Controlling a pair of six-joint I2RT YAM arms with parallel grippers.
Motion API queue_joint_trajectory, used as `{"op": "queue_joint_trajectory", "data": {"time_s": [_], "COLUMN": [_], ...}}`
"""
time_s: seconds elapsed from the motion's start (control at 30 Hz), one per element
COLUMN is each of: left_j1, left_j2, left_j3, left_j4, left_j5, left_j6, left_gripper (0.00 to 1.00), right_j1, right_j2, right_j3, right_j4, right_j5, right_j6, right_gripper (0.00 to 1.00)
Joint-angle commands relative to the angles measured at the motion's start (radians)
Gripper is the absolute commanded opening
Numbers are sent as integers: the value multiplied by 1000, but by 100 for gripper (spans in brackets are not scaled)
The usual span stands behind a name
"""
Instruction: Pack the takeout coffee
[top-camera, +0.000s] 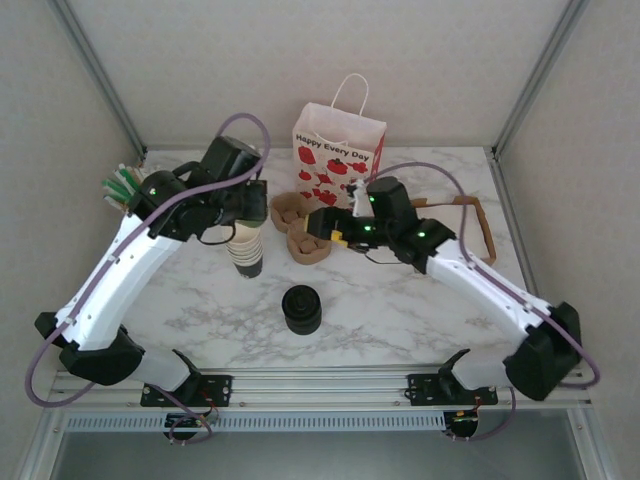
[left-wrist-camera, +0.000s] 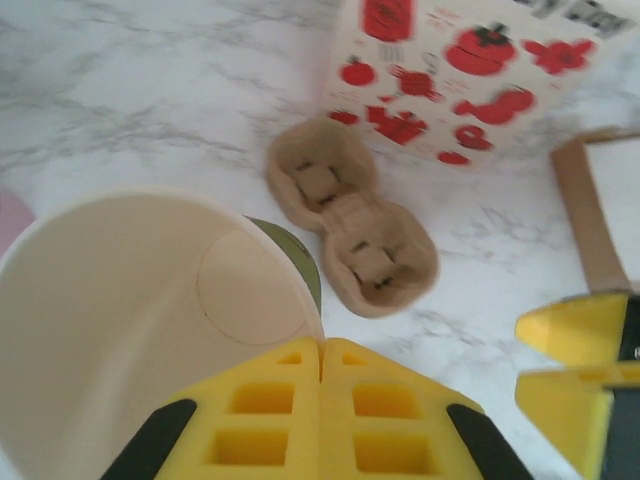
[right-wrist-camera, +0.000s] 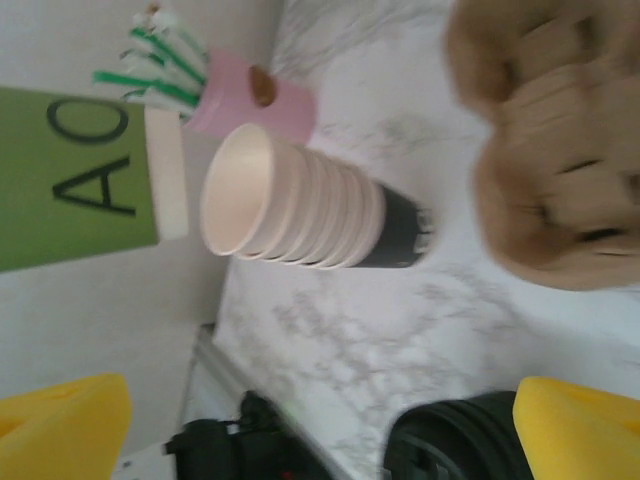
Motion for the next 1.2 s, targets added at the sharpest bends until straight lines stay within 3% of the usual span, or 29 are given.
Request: {"op": "queue_joint_trajectory", "data": {"time_s": [0.0, 0.23, 0.4, 0.8, 1.17], "left_j1": [-77, -195, -232, -249, -241], "left_j2": [40, 138, 224, 502, 620], "left_j3": [21, 17, -2, 51, 62], "left_j4": [28, 83, 134, 173, 188], "left_j5": [14, 35, 71, 130, 132], "left_j6": [-28, -22, -6, 73, 104], "left_gripper": [0, 0, 0, 0, 0], "right_j1": [-19, -49, -59, -77, -89], "right_j2": [-102, -288, -383, -440, -439], "right_j3": [-34, -122, -196, -267, -289], "right_j4": [-251, -462, -524, -583, -581], "right_j5": [259, 615, 742, 784, 779], "right_j6": [-101, -53, 5, 41, 39], "right_gripper": [99, 99, 99, 99, 99]}}
